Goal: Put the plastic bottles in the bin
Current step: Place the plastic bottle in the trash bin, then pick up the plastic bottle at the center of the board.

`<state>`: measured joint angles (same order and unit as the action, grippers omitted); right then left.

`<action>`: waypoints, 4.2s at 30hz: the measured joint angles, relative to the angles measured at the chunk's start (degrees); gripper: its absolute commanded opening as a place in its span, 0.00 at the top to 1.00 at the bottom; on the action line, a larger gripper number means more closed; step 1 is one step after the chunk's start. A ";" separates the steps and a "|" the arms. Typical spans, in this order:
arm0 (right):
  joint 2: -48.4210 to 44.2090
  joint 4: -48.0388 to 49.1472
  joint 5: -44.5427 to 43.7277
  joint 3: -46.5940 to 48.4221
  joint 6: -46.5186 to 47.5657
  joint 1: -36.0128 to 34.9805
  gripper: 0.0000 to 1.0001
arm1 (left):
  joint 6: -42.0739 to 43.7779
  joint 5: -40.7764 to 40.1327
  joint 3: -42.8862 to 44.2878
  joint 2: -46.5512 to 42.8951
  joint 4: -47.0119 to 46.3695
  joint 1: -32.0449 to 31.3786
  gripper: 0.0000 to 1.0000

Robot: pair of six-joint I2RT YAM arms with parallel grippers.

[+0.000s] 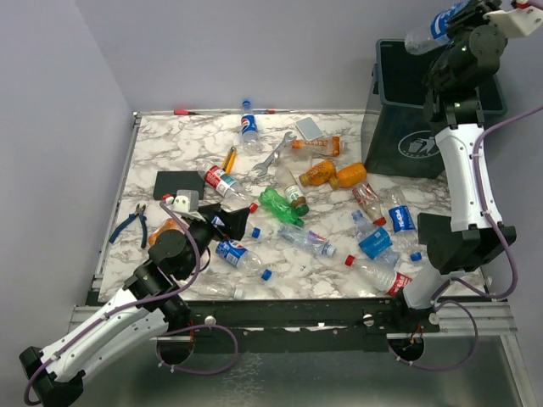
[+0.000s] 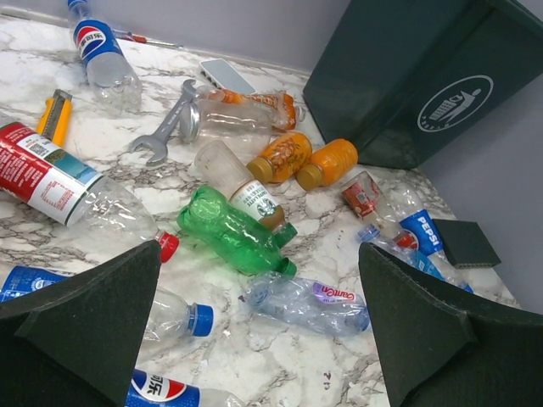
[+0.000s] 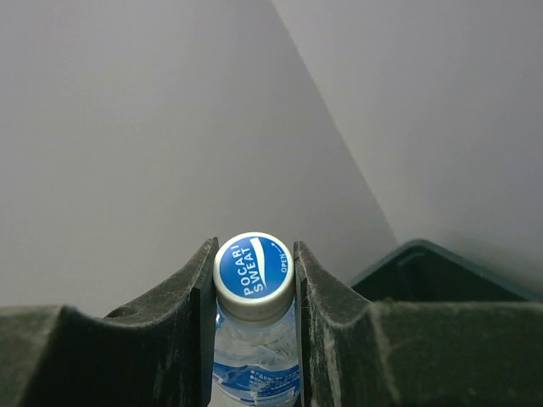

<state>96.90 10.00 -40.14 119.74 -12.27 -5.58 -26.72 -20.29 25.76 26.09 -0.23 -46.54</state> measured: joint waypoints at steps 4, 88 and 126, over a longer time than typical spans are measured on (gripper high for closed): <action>-0.07 -2.08 2.56 -7.72 -0.37 0.68 1.00 | 0.02 0.15 0.00 0.07 -0.17 0.00 0.01; -72.91 -39.26 54.31 -85.22 -23.41 -9.01 0.25 | 69.20 5.70 22.29 71.30 -7.32 -25.24 0.47; -68.37 -37.35 56.08 -69.26 -22.12 -9.01 0.23 | 42.42 9.46 14.01 40.72 -14.05 -23.52 1.00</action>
<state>28.53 -27.35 15.94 50.48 -34.39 -14.59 15.70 -10.83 39.77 66.81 -14.28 -70.06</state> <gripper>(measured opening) 0.756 0.123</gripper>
